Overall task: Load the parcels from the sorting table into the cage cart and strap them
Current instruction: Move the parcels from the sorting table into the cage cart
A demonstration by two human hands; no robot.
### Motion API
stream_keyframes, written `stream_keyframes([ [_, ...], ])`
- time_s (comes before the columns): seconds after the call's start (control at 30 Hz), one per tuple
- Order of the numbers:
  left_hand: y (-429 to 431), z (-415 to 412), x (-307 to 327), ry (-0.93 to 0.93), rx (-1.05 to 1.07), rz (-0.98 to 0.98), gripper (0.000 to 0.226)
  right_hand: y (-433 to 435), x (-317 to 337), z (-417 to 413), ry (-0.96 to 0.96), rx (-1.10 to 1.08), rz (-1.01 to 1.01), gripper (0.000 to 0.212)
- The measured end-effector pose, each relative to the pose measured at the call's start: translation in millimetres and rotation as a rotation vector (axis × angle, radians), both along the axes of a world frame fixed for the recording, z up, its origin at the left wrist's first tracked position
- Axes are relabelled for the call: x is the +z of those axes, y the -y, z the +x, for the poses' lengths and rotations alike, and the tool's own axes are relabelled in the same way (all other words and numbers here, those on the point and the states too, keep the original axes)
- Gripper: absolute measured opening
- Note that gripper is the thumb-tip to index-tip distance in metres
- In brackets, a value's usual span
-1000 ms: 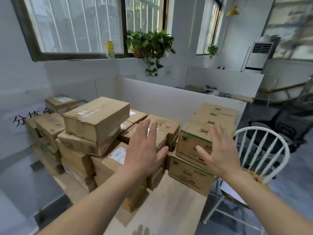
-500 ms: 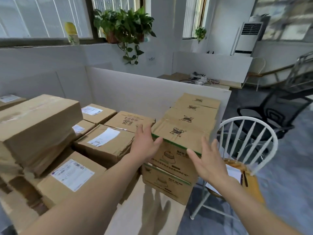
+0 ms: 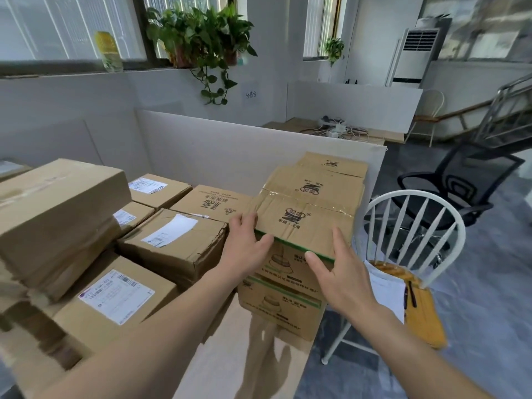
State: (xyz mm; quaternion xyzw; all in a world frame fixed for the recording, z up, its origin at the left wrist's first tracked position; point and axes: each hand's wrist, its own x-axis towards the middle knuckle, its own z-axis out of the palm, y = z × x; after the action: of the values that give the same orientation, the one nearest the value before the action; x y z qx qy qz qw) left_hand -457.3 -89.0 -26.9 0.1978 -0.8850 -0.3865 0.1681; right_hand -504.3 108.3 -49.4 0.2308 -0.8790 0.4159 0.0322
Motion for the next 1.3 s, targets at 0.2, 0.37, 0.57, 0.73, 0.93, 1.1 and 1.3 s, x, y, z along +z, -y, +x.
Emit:
stream_keyframes([
  [0.2, -7.8, 65.9, 13.3, -0.110, 0.028, 0.038, 0.058, -3.0, 14.8, 54.2, -0.063, 0.000, -0.009, 0.077],
  [0.37, -12.9, 141.7, 11.9, -0.146, 0.033, 0.067, 0.058, -8.0, 15.5, 125.1, -0.074, 0.014, 0.003, 0.085],
  [0.57, -18.2, 238.6, -11.0, -0.110, 0.071, 0.068, 0.055, -13.1, -5.1, 219.2, -0.035, 0.029, 0.021, 0.079],
  [0.73, -22.2, 311.9, -47.0, -0.033, 0.098, 0.085, 0.053, -15.6, -46.8, 289.7, 0.037, 0.062, 0.048, 0.083],
  [0.93, -21.9, 369.8, -101.0, 0.088, 0.118, 0.094, 0.060, -17.0, -96.4, 349.4, 0.164, 0.085, 0.103, 0.083],
  [1.1, -7.5, 397.1, -134.4, 0.184, 0.161, 0.139, 0.064, -5.4, -124.2, 376.1, 0.322, 0.107, 0.093, 0.076],
  [1.3, 18.0, 399.5, -148.8, 0.216, 0.245, 0.152, 0.065, 8.6, -132.7, 377.7, 0.385, 0.113, 0.074, 0.044],
])
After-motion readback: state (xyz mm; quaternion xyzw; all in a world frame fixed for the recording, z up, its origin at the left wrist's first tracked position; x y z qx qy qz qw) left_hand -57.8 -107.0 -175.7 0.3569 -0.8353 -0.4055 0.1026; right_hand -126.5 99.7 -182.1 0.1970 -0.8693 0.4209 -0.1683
